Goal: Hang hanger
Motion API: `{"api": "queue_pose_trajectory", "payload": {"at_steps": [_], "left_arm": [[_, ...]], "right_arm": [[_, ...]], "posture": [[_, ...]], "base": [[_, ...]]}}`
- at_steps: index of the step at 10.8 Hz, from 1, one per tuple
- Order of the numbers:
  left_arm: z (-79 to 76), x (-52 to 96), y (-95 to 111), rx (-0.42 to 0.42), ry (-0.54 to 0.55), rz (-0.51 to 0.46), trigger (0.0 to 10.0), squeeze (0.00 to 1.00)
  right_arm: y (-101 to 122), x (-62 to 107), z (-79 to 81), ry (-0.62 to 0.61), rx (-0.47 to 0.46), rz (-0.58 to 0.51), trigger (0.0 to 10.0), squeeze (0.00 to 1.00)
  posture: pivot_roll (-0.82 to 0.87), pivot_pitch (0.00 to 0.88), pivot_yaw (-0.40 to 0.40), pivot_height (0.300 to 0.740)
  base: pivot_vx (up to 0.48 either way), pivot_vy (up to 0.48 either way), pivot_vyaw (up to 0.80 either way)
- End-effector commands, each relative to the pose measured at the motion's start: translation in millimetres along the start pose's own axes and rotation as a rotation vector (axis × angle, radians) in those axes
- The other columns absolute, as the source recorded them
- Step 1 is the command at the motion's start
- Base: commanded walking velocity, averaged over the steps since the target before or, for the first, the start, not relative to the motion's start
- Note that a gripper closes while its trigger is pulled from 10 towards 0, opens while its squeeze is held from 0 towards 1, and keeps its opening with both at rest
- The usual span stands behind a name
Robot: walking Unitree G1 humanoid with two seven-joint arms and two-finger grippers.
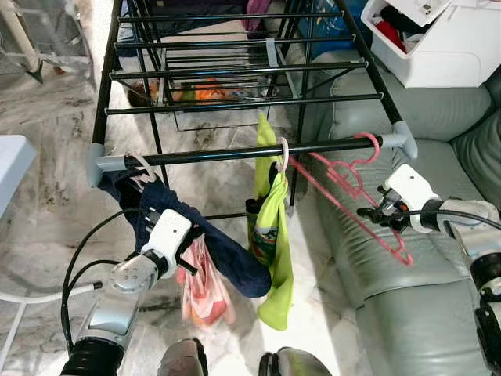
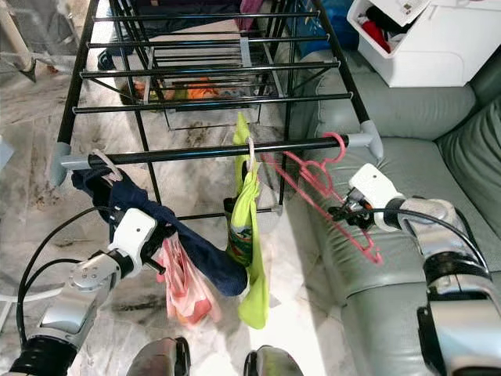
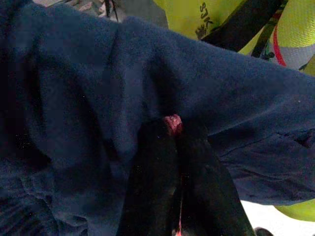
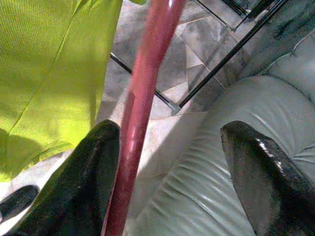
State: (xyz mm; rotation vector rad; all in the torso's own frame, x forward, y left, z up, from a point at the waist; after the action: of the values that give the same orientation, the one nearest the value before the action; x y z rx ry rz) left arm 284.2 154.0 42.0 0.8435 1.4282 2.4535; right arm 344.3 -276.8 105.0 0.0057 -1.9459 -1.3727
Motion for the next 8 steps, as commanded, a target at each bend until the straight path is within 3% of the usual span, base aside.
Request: {"api": "queue_pose_trajectory", "payload": {"at_steps": [1,8], "left_arm": [[-0.2,0.8,3.2,-0.022,-0.008,-0.006,10.0,0.00],[-1.7,-0.5,1.7,-0.033,-0.020,0.009,10.0,0.00]], "right_arm": [[-0.5,0.0,0.8,0.026,0.005,0.014,0.0,0.00],[-9.6,-4.0,5.9,0.046,0.004,0.052,0.0,0.00]], "posture": [[-0.07,0.115,-0.041,0.740],[-0.06,0.107,-0.043,0.740]], "base": [[0.000,0.000,0.00],[0.000,0.000,0.00]]}}
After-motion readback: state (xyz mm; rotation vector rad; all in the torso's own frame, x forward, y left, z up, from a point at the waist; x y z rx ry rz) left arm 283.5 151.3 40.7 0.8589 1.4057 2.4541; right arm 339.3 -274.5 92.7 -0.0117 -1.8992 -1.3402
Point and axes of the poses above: a point about 5 cm out from each wrist's last joint towards the gripper, its own x axis pointing back from the gripper into the wrist, its own y axis along the axis of the wrist's last joint, z = x × y, the point moved 2 cm from there along -x, pointing out of the wrist towards the gripper, and after that the axes turned 14 degrees about -x, right-handed, at the moved point
